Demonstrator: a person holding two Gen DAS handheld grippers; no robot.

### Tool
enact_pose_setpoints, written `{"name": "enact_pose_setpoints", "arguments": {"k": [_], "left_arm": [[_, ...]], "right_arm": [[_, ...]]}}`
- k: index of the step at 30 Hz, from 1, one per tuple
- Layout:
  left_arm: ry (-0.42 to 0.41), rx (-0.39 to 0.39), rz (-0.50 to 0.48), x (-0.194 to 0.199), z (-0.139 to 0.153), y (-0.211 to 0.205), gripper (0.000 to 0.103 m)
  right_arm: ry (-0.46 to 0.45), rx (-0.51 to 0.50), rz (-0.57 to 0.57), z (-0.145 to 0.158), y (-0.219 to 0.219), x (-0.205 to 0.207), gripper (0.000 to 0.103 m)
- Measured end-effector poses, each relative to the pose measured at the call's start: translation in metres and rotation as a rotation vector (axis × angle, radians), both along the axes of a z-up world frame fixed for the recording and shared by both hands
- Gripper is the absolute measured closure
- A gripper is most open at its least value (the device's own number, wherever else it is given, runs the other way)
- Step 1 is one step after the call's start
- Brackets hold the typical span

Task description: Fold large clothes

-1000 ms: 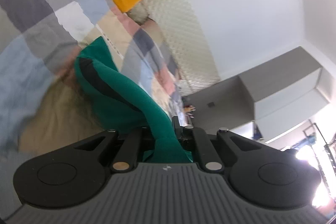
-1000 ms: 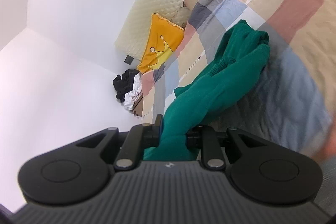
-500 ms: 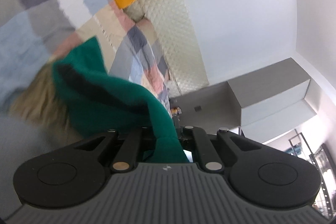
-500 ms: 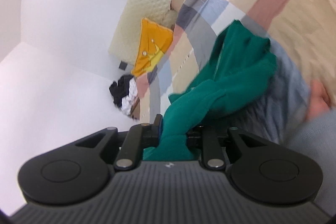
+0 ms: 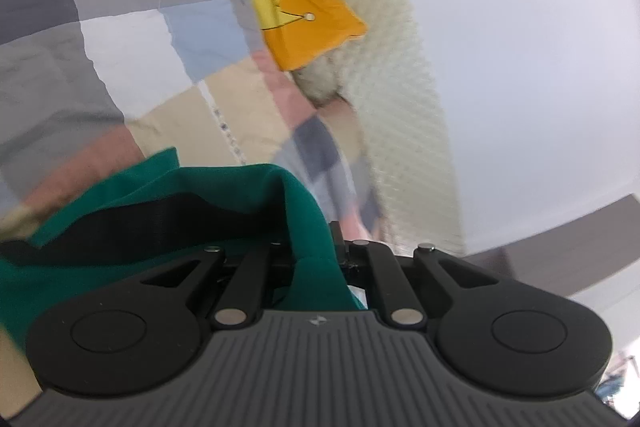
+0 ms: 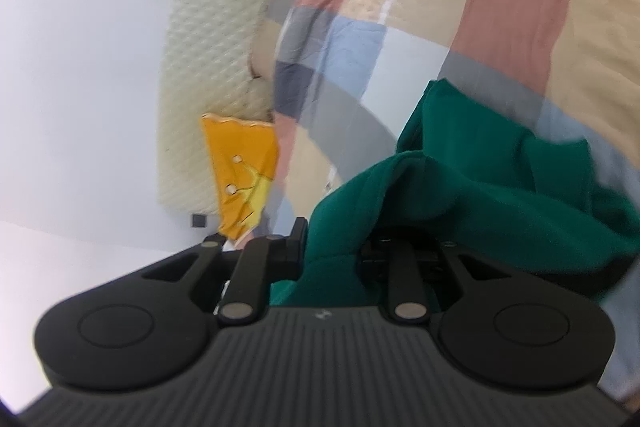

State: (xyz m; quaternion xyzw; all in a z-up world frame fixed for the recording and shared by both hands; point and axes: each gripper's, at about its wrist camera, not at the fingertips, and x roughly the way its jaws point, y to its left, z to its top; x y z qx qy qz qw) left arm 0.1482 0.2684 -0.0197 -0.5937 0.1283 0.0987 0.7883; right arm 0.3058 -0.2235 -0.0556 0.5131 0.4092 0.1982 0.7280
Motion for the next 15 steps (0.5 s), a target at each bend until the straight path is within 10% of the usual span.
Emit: {"name": "enact_pose_setpoints", "arguments": {"k": [4, 15], "left_arm": [[0.064, 0.143, 0.005, 0.042, -0.035, 0.007, 0.094], [0.195, 0.136, -0.022, 0.128, -0.143, 0.047, 0.094]], "right_arm": [[-0.032, -0.046, 0.033, -0.032, 0.010, 0.032, 0.078], [0.076, -0.066, 0.050, -0.118, 0.032, 0.115, 0.078]]}}
